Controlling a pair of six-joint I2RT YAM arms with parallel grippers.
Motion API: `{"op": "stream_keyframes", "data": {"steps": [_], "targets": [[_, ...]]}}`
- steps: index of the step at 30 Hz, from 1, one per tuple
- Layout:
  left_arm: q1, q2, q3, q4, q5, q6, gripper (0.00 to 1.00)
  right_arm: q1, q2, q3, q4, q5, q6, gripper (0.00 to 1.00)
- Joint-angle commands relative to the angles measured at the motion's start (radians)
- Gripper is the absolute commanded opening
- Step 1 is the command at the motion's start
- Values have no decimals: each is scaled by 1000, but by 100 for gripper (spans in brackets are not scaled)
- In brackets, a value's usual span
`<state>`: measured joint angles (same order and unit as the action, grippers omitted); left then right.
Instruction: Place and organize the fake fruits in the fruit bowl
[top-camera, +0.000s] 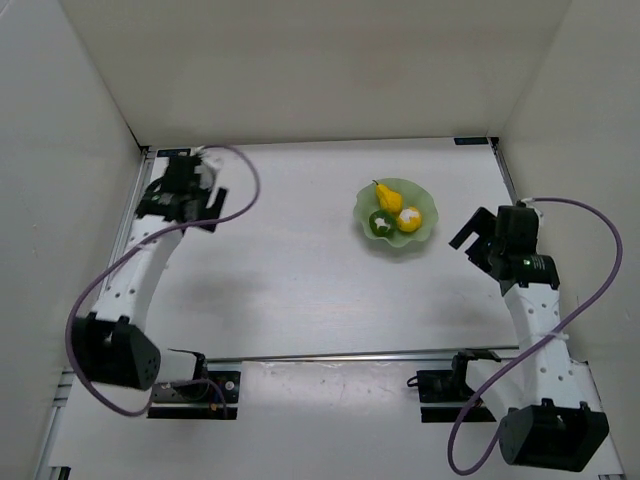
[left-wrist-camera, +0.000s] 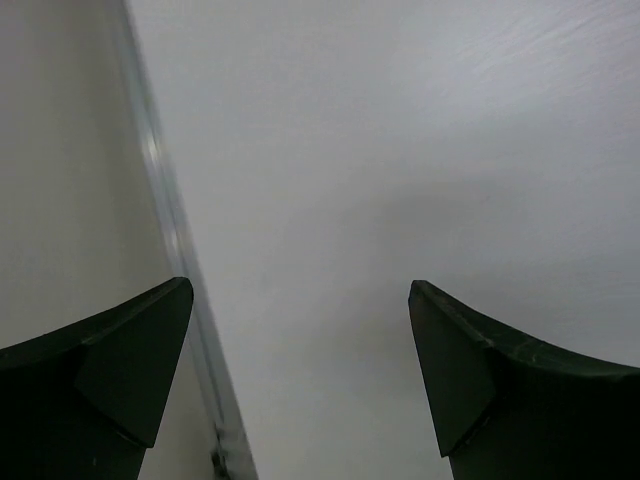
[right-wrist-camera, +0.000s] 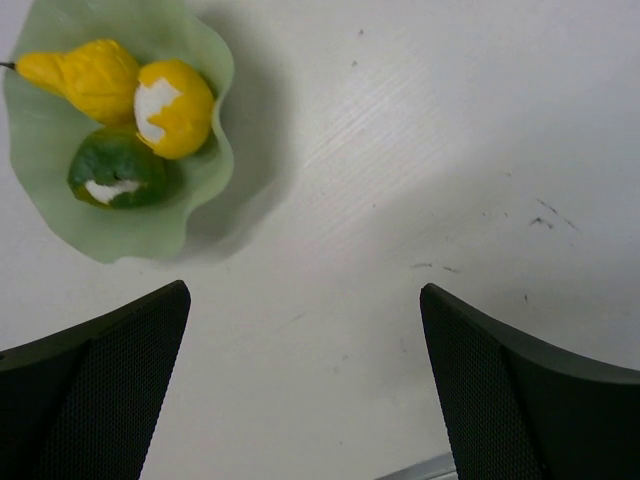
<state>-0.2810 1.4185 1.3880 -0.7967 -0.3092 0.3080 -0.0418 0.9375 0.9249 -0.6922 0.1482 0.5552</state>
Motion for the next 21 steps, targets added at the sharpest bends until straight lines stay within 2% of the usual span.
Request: {"op": "stream_keyframes", "data": {"steps": [1, 2, 5, 8, 10, 13, 21], "targets": [[239, -220, -180, -119, 2, -67, 100, 2, -69, -52, -53, 8, 24, 100], [282, -269, -284, -119, -17, -67, 100, 2, -101, -64, -69, 8, 25, 100], [408, -459, -424, -66, -56, -67, 100, 2, -167, -95, -99, 8, 49, 100], [440, -607, -565, -65, -56, -76, 100, 2, -219, -107, -122, 8, 63, 100], [440, -683, -599, -65, -68, -105, 100, 2, -241, -107, -138, 8, 51, 100], [440, -725, -632, -65, -79, -144, 100, 2, -241, -107, -177, 31, 38, 100], [440, -702, -641, -125, -70, -210, 100, 2, -261, -129, -208, 22, 49, 100]]}}
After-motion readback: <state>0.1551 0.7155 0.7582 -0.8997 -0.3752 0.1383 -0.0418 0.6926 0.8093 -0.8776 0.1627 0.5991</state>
